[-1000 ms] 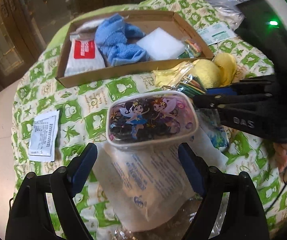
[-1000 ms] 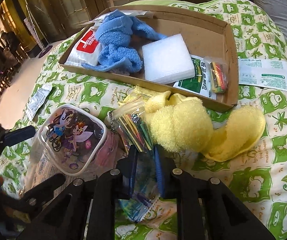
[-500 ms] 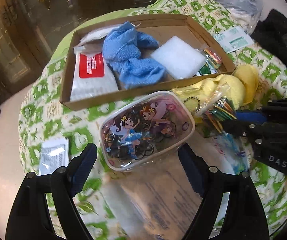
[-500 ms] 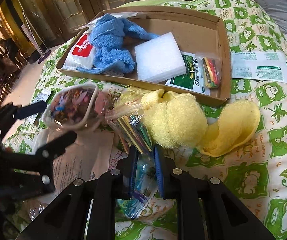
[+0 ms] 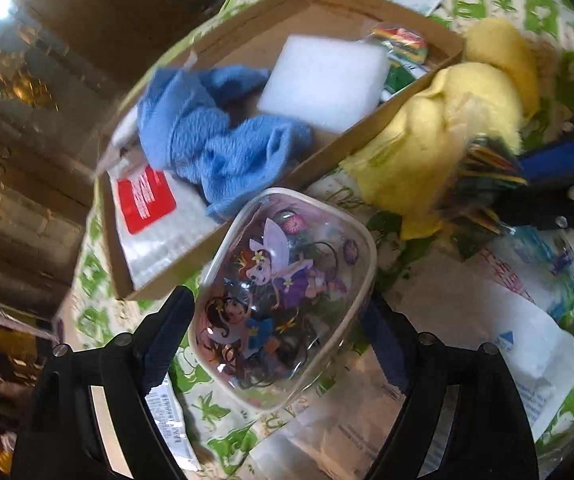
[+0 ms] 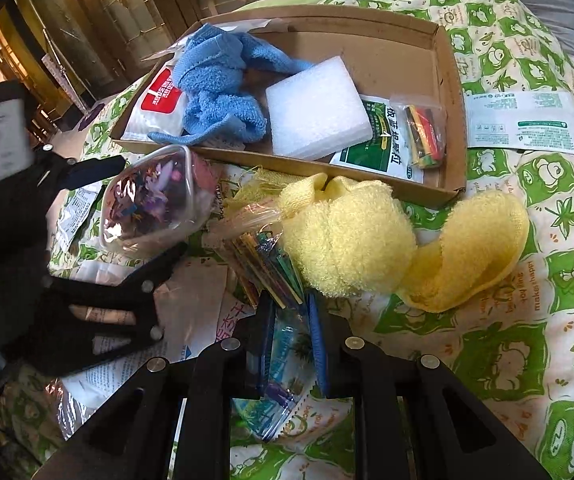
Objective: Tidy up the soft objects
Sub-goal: 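Grasp and lift the cartoon-printed box with the left tool, then carry the box toward the lid with the left tool while the right tool grasps the coloured-stick bag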
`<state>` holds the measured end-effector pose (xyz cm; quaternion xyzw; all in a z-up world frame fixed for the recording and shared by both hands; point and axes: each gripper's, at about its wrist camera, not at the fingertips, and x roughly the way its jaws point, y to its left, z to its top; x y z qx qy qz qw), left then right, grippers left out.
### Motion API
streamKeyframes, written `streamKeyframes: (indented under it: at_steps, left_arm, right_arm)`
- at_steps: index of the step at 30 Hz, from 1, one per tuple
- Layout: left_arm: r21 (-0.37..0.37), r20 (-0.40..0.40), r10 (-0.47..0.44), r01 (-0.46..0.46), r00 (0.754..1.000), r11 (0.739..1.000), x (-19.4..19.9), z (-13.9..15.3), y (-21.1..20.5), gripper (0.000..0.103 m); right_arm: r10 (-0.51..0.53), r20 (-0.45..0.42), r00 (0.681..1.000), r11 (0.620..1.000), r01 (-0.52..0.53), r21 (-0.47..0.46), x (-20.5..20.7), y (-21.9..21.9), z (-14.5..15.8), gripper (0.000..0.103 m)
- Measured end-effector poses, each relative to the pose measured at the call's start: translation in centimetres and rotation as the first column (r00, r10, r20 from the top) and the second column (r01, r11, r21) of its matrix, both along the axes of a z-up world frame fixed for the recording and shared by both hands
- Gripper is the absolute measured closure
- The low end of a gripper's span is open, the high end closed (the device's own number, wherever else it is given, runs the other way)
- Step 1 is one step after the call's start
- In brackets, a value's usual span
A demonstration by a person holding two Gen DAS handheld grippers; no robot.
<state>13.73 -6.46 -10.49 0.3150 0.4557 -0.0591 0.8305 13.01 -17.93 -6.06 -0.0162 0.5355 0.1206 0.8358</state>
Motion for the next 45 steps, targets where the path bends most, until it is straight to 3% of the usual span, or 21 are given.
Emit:
streamKeyframes:
  at_steps: [6,10,13,20,24,30,38,41,42,43,45]
  left_arm:
    - [-0.188,-0.040,0.103,-0.109,0.994,0.976,1.1,1.1,2.6,0.020]
    - [-0.290,-0.057,0.108,-0.120,0.992,0.949,0.6,2.6,4.3,0.052]
    - [-0.303,-0.037,0.104,-0.110,0.994,0.946,-0.6,3.9,4.5,0.062]
    - [-0.422,0.005,0.163,-0.145,0.987,0.895,-3.4,6.7,6.0,0.082]
    - [-0.497,0.023,0.166,-0.133,0.986,0.857,-5.0,9.0,6.8,0.084]
    - [-0.548,0.014,0.142,-0.112,0.990,0.829,-5.5,10.5,5.8,0.084]
    - [-0.543,0.009,0.146,-0.118,0.989,0.831,-5.7,10.5,4.8,0.084]
    - [-0.547,0.005,0.144,-0.118,0.990,0.829,-5.8,10.5,4.9,0.084]
    - [-0.545,0.006,0.144,-0.118,0.990,0.830,-5.8,10.5,4.9,0.084]
    - [-0.545,0.005,0.144,-0.118,0.990,0.830,-5.8,10.5,4.8,0.084]
    - [-0.548,0.003,0.145,-0.120,0.989,0.828,-5.8,10.4,4.9,0.084]
  right_arm:
    - [0.000,-0.001,1.000,1.000,0.000,0.001,0.1,0.0,-0.2,0.086]
    - [0.000,0.002,1.000,1.000,0.000,0.002,0.0,-0.1,-0.1,0.086]
    - [0.000,0.005,1.000,1.000,0.000,-0.002,-0.1,0.0,-0.1,0.086]
    - [-0.006,0.020,1.000,1.000,0.006,0.006,-0.6,-0.1,0.4,0.086]
    - [-0.002,0.030,1.000,1.000,0.002,0.011,-1.0,0.0,1.0,0.086]
    - [-0.013,0.044,0.999,1.000,0.012,0.028,-1.7,-0.5,2.3,0.086]
    - [-0.015,0.065,0.998,0.999,0.012,0.045,-2.8,-1.2,4.1,0.086]
    - [0.022,0.008,1.000,0.998,-0.022,0.056,-2.6,-1.0,3.4,0.085]
    - [0.035,-0.007,0.999,0.997,-0.035,0.065,-2.5,-0.9,3.0,0.073]
    - [0.037,-0.010,0.999,0.997,-0.036,0.062,-2.5,-0.8,2.8,0.047]
    - [0.037,0.003,0.999,0.999,-0.037,0.027,-2.4,-0.4,2.4,0.034]
